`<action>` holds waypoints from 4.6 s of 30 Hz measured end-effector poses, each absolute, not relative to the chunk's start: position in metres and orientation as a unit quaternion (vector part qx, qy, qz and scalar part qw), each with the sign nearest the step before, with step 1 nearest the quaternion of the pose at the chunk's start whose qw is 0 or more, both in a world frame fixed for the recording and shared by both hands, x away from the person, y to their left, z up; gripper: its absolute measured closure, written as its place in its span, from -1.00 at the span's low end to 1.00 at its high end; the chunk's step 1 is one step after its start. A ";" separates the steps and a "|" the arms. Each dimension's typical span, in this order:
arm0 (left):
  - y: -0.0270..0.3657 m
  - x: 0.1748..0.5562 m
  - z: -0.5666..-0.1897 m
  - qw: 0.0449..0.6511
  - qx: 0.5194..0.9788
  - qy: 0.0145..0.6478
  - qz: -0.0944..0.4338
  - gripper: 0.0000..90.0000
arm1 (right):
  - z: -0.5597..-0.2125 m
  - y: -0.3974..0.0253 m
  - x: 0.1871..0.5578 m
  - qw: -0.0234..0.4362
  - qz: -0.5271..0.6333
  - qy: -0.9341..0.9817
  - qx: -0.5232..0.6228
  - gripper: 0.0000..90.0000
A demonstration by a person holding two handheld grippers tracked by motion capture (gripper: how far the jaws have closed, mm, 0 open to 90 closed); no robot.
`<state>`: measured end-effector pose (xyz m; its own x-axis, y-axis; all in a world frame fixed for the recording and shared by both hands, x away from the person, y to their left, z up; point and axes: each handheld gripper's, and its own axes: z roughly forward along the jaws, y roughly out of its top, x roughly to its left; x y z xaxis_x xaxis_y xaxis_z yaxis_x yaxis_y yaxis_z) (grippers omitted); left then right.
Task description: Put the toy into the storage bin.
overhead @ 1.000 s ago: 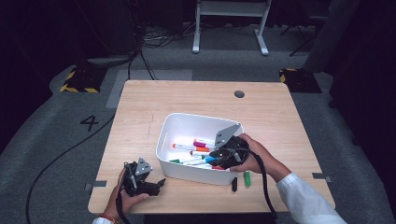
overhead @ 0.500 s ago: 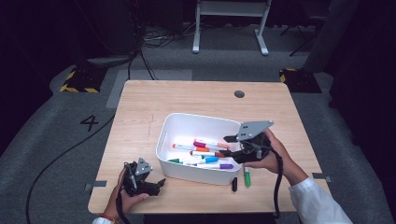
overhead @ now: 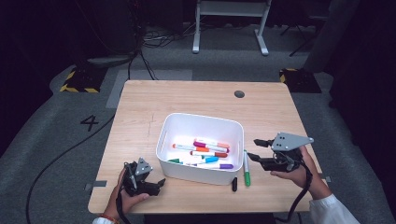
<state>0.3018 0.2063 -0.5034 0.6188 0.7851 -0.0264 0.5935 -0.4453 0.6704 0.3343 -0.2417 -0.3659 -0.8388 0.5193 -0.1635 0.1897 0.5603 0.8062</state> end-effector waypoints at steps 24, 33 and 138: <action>0.206 0.302 -0.504 0.329 0.839 0.409 0.143 -0.80 | -0.467 -0.248 0.322 0.145 0.365 0.875 0.282 -0.26; 0.206 0.302 -0.504 0.330 0.839 0.409 0.144 -0.80 | -0.482 -0.244 0.325 0.146 0.344 0.877 0.302 -0.24; 0.206 0.302 -0.503 0.329 0.837 0.412 0.146 -0.80 | -0.343 -0.217 0.380 0.194 0.464 0.838 0.211 0.67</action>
